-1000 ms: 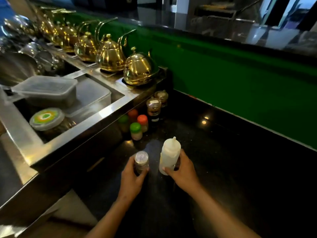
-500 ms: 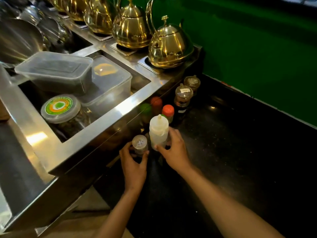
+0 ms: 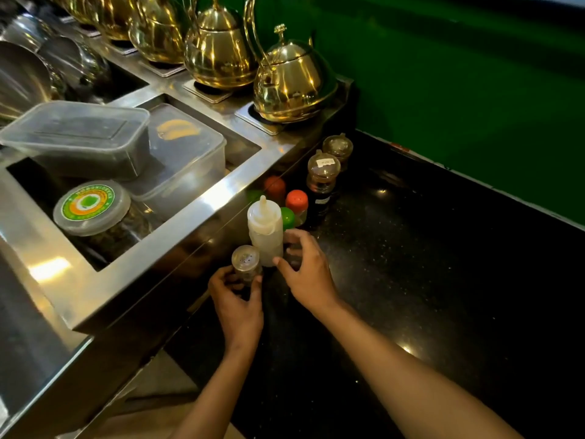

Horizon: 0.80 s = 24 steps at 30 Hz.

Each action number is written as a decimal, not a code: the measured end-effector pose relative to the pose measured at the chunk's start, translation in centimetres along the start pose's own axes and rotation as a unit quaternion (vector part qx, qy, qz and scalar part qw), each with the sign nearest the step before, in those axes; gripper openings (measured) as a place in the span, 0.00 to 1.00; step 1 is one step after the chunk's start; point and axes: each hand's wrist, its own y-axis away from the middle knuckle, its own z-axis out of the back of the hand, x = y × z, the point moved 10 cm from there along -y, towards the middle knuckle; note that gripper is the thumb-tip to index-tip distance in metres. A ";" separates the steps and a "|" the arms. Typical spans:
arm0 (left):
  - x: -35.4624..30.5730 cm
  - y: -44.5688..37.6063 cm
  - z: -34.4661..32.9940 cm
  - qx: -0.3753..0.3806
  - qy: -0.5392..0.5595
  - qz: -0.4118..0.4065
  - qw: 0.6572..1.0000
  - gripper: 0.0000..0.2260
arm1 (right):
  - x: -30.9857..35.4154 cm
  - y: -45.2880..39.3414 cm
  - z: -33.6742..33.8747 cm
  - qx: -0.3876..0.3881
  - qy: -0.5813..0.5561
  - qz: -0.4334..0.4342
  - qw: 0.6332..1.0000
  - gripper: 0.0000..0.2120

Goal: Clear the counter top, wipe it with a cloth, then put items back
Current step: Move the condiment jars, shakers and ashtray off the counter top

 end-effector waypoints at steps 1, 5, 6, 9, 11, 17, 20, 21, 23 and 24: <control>0.0 0.1 0.1 -0.001 0.000 0.006 1.000 0.23 | -0.1 0.2 0.4 0.000 0.003 -0.002 1.000 0.23; -0.2 2.4 0.7 0.010 -0.019 -0.011 1.000 0.22 | -0.8 1.7 3.1 -0.016 0.025 -0.006 1.000 0.22; -0.6 3.3 0.6 0.026 -0.027 -0.035 0.999 0.20 | -0.9 2.1 4.0 -0.018 0.030 -0.002 0.999 0.21; -3.3 6.3 -1.8 0.129 -0.061 -0.133 0.981 0.15 | -1.2 3.6 7.5 -0.017 0.049 0.012 0.999 0.17; -6.4 8.4 -4.7 0.213 -0.061 -0.206 0.953 0.14 | -1.0 4.7 10.6 -0.020 0.080 0.033 0.996 0.13; -19.1 14.1 -15.6 0.344 -0.050 -0.365 0.864 0.14 | 1.4 7.4 25.2 -0.121 0.157 0.071 0.978 0.08; -25.8 18.3 -21.2 0.379 -0.074 -0.443 0.809 0.14 | 3.7 9.7 33.6 -0.188 0.189 0.079 0.961 0.08; -28.0 20.1 -22.8 0.387 -0.078 -0.473 0.788 0.13 | 4.5 10.5 36.3 -0.207 0.199 0.078 0.955 0.07; -32.3 24.0 -25.5 0.397 -0.081 -0.528 0.746 0.13 | 5.9 12.4 41.5 -0.244 0.223 0.073 0.941 0.07; -34.2 26.1 -26.6 0.396 -0.085 -0.554 0.727 0.14 | 6.5 13.3 44.0 -0.263 0.236 0.070 0.933 0.07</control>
